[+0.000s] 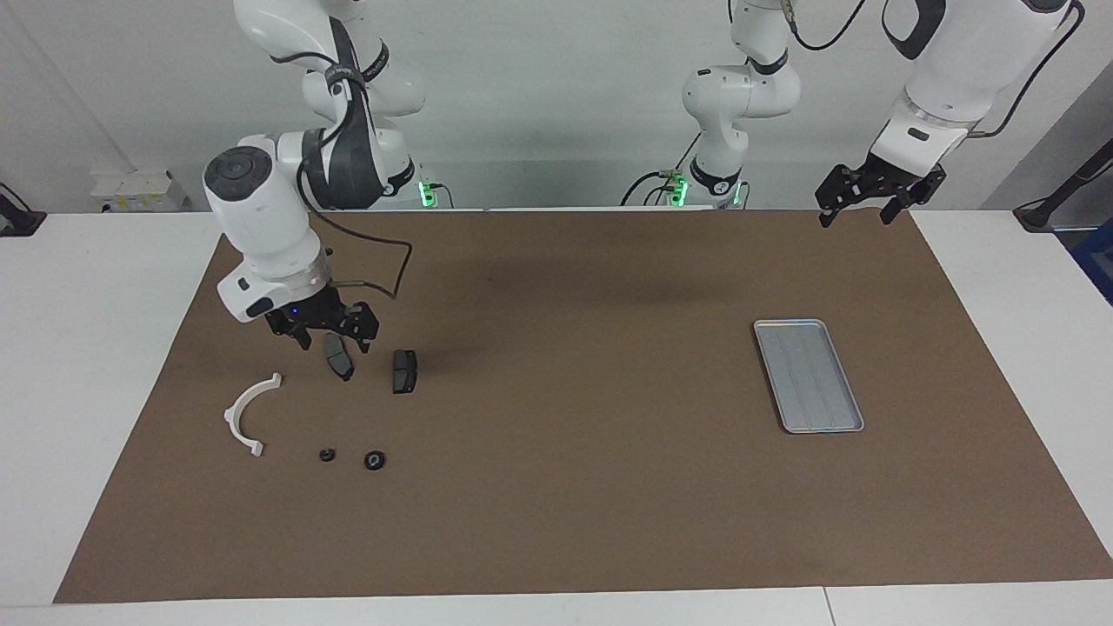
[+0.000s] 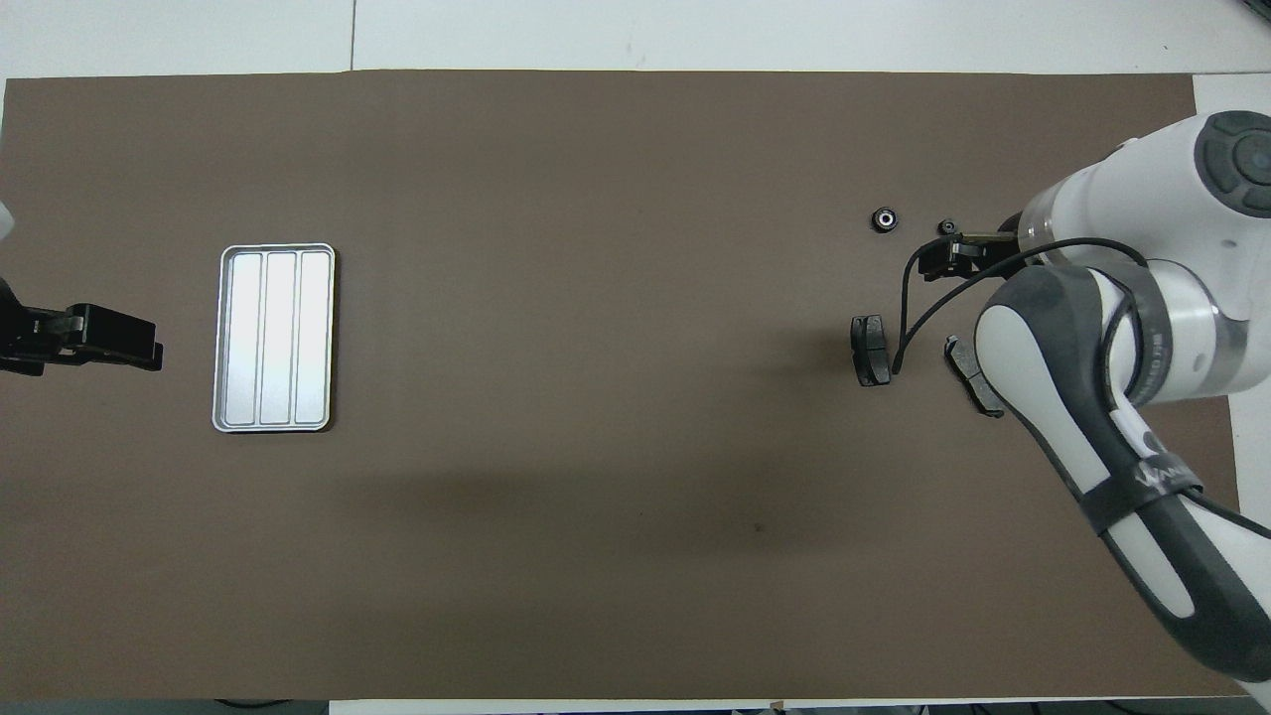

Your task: Pick bearing gear from pile to tray

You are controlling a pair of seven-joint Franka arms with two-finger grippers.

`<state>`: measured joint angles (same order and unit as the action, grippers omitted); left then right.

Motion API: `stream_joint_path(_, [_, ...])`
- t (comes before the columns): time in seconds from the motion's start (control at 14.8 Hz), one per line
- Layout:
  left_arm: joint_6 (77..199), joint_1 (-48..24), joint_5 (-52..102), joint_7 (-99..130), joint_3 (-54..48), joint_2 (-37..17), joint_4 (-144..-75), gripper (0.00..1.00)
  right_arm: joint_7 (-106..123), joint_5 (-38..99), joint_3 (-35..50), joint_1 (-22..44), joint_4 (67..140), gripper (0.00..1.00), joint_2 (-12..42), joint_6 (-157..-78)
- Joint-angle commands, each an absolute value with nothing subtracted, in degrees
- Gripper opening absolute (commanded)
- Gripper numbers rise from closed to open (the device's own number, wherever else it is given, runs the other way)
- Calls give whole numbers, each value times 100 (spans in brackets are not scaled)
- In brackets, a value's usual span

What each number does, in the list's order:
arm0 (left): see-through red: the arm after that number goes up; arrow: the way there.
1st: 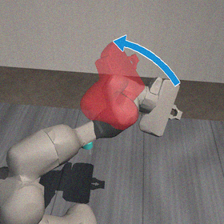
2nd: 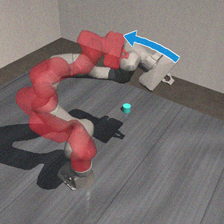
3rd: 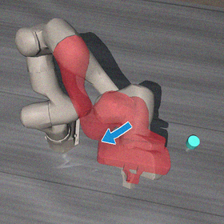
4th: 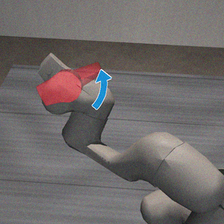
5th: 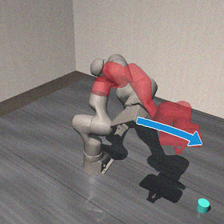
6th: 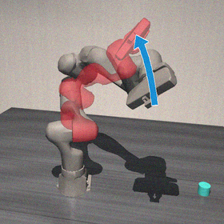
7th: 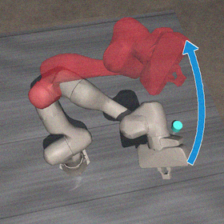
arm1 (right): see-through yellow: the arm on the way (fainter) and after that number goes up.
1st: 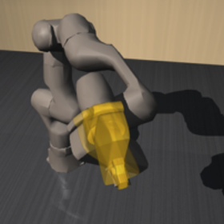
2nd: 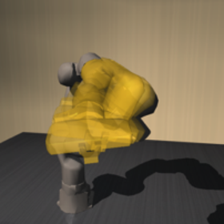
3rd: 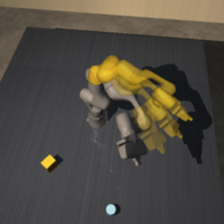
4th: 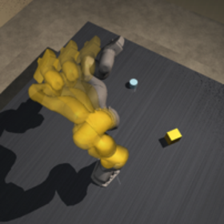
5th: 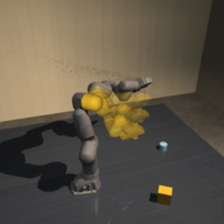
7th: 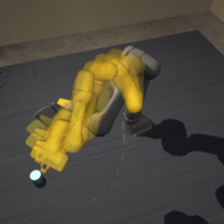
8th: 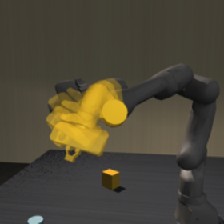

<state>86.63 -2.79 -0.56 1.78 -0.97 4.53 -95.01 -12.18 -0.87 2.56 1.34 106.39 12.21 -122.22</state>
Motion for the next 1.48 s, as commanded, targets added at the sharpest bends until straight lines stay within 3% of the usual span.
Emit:
stream_joint_path(0.0, [8657,-334,9,185,-53,650,-9703,100,-1397,53,273,114,10521,100,1809,-13005])
stream_joint_path(0.13, [8657,-325,9,185,-53,650,-9703,100,-1467,35,281,140,10311,100,2090,-13201])
stream_joint_path(0.4, [8657,-334,9,185,-53,650,-9703,100,-1801,-26,272,316,9205,100,3144,-12921])
stream_joint_path(0.61, [8657,-334,9,185,-53,650,-9703,100,-2355,-244,272,395,8676,100,3576,-12665])
stream_joint_path(1.15, [8657,-325,9,185,-53,650,-9703,100,-2786,-273,281,361,8560,99,3867,-12762])
stream_joint_path(1.28, [8657,-325,9,185,-53,650,-9703,100,-2821,-237,281,334,8561,86,3858,-12762])
stream_joint_path(1.41, [8657,-334,9,185,-53,650,-9703,100,-2821,-255,281,299,8561,57,3850,-12700])
